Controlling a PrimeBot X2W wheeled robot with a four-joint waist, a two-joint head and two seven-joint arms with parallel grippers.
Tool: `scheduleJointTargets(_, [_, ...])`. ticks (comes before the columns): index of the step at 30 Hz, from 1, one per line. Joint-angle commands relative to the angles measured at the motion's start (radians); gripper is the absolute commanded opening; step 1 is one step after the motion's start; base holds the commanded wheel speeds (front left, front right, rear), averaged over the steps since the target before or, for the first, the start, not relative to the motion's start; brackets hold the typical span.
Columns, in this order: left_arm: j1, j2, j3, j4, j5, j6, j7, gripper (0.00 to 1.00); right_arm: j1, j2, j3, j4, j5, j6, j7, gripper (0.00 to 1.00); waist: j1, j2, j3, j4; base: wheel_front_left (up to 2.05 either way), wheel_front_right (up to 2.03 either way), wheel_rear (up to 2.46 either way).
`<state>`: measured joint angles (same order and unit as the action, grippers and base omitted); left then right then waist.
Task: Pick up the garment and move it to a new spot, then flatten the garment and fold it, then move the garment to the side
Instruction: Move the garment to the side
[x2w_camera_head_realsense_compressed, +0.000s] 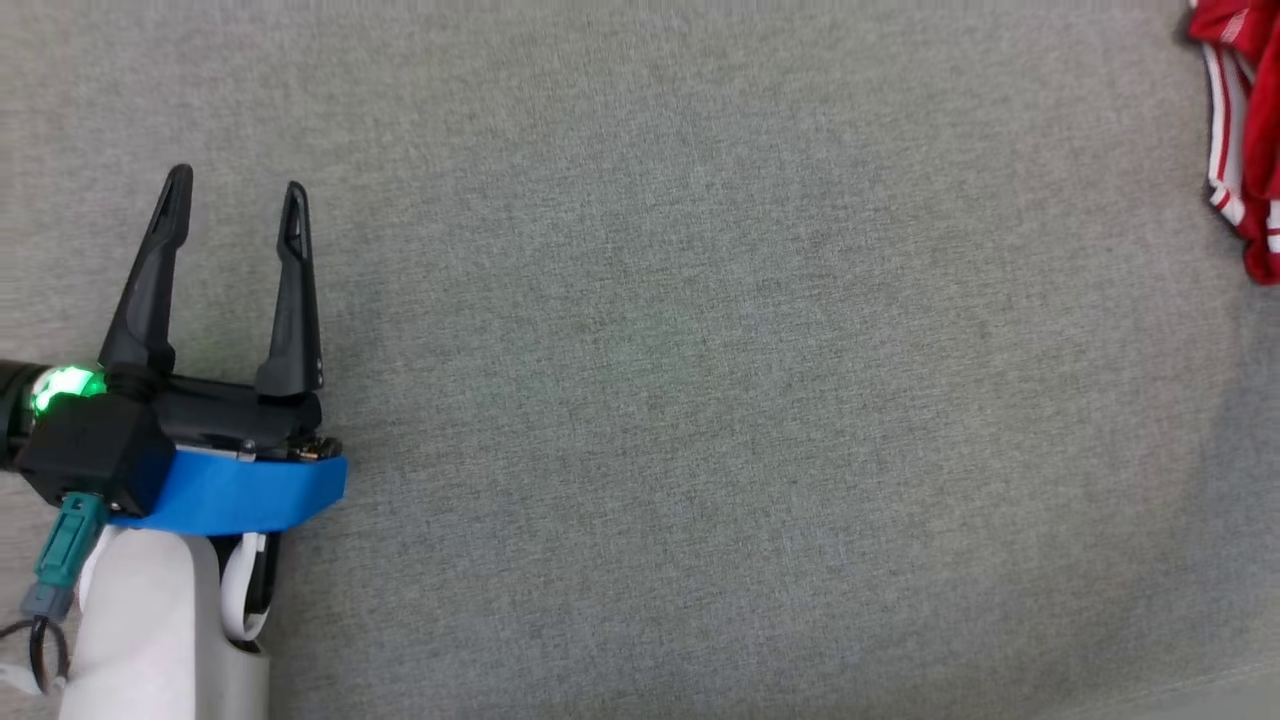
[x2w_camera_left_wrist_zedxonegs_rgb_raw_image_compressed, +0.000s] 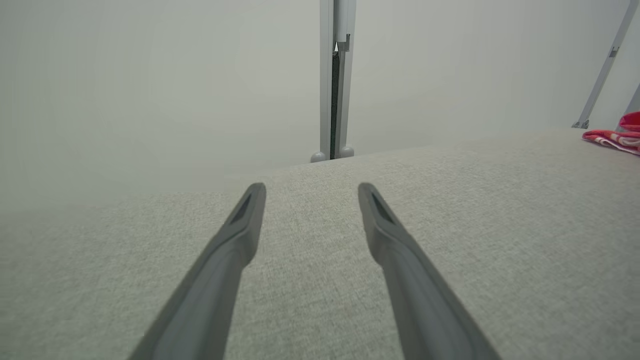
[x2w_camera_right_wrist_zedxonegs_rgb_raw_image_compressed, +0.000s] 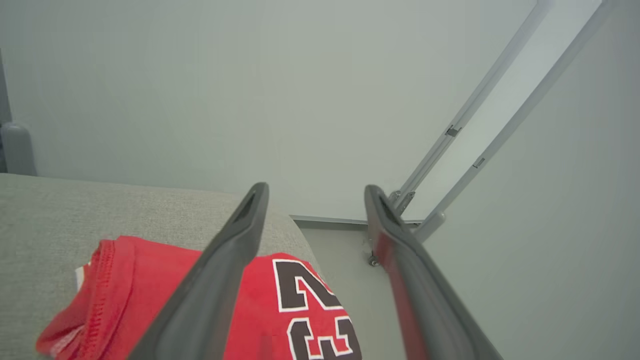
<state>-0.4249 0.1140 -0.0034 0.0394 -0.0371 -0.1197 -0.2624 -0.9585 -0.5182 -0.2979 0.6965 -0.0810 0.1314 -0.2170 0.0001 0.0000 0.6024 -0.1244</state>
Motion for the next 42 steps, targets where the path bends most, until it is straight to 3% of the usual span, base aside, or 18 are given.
scheduleJointTargets(1, [0.016, 0.001, 0.006, 0.004, -0.006, 0.003, -0.003, 1.00, 0.009, 0.012, 0.006, -0.008, -0.006, -0.002, -0.008, 1.00, -0.0001, 0.0000, -0.030, 0.006, 0.00, 0.00, 0.00])
scheduleJointTargets(22, [0.197, -0.053, 0.047, 0.105, -0.055, 0.020, -0.003, 1.00, 0.324, 0.338, 0.270, -0.246, 0.070, -0.001, -0.047, 1.00, -0.0001, 0.0000, -0.349, 0.103, 0.00, 0.00, 0.00])
scheduleJointTargets(42, [0.343, -0.062, 0.053, 0.125, -0.069, 0.036, -0.003, 1.00, 0.816, 0.452, 0.304, -0.459, 0.143, -0.001, -0.047, 1.00, -0.0001, 0.0000, -0.506, 0.104, 0.00, 0.00, 0.00])
